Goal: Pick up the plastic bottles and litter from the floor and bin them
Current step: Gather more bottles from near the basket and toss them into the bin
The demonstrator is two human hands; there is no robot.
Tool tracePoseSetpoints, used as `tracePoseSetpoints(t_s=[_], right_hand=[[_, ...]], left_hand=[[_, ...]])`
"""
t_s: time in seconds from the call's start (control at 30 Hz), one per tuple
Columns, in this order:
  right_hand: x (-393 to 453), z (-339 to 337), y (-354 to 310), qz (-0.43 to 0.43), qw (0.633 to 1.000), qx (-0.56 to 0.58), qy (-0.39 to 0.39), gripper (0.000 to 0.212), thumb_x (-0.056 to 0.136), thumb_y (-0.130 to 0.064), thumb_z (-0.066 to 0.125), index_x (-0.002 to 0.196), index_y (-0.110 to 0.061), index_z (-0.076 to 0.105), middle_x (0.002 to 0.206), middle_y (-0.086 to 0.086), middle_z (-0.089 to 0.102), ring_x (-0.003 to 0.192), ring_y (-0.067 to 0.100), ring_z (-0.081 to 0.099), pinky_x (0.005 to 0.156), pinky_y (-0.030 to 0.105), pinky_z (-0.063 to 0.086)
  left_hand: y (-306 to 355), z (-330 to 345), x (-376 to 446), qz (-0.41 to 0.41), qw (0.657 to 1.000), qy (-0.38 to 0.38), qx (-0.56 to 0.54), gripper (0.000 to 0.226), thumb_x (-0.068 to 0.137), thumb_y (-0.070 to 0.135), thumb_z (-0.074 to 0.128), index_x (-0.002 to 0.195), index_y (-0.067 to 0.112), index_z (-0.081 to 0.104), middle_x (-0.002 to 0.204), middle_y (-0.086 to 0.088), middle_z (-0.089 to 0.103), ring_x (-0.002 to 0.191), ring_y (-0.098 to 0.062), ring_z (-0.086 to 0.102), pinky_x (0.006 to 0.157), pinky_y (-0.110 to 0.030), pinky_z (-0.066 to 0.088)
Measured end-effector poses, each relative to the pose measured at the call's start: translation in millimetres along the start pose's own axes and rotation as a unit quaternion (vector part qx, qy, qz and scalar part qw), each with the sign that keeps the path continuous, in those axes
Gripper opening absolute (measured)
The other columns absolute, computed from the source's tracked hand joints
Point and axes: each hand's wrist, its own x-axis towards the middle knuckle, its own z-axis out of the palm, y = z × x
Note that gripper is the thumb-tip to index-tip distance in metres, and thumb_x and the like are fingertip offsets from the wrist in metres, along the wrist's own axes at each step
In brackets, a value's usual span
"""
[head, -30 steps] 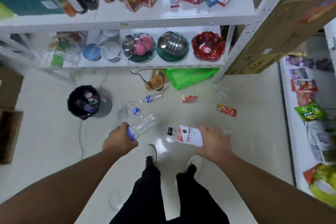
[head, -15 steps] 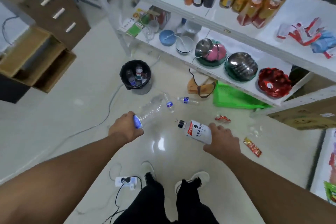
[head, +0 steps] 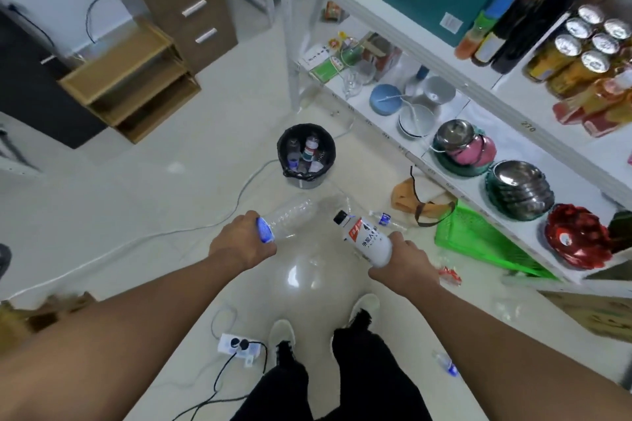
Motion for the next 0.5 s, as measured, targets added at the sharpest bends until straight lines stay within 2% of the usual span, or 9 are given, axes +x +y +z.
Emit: tracePoseSetpoints(t_s=[0.17,0.23,0.37,0.5], right_hand=[[55.4,-22.9,-15.7,-0.035,0.999,0.018,-0.025,0.079,0.06,-0.059,0.074,0.128,-0.031,0.046,0.108,0.0,0.056,0.107,0.032,0.061,0.087,0.045,0.056],[79.9,-33.9,-20.7,-0.047,0.998,0.018,-0.034,0.079,0.058,-0.059,0.073,0.126,-0.031,0.045,0.108,0.002,0.058,0.103,0.031,0.06,0.088,0.046,0.057],[119.0,-58.1,-32.9,-0.055,0.997,0.028,-0.051,0.07,0.06,-0.053,0.076,0.117,-0.03,0.044,0.105,0.002,0.059,0.095,0.029,0.06,0.082,0.043,0.057],[159.0,-71.5,-46.6,-0.051,0.997,0.015,-0.058,0.072,0.062,-0.056,0.078,0.118,-0.029,0.042,0.108,0.005,0.063,0.095,0.03,0.062,0.081,0.041,0.057]], left_hand=[[10.0,-9.1,18.1,-0.058,0.996,0.01,-0.063,0.05,0.058,0.06,0.07,0.097,0.033,0.052,0.096,0.01,0.063,0.084,-0.016,0.064,0.072,-0.034,0.054],[14.2,-11.9,26.1,-0.08,0.994,0.018,-0.065,0.049,0.058,0.059,0.069,0.095,0.033,0.052,0.095,0.01,0.063,0.083,-0.015,0.064,0.072,-0.034,0.054],[23.2,-17.4,52.9,-0.103,0.992,0.017,-0.069,0.045,0.063,0.055,0.073,0.097,0.033,0.053,0.098,0.009,0.063,0.085,-0.015,0.064,0.074,-0.035,0.056],[34.6,-23.6,87.6,-0.101,0.991,0.025,-0.083,0.05,0.066,0.052,0.078,0.106,0.034,0.053,0.105,0.008,0.058,0.094,-0.019,0.062,0.079,-0.038,0.056]])
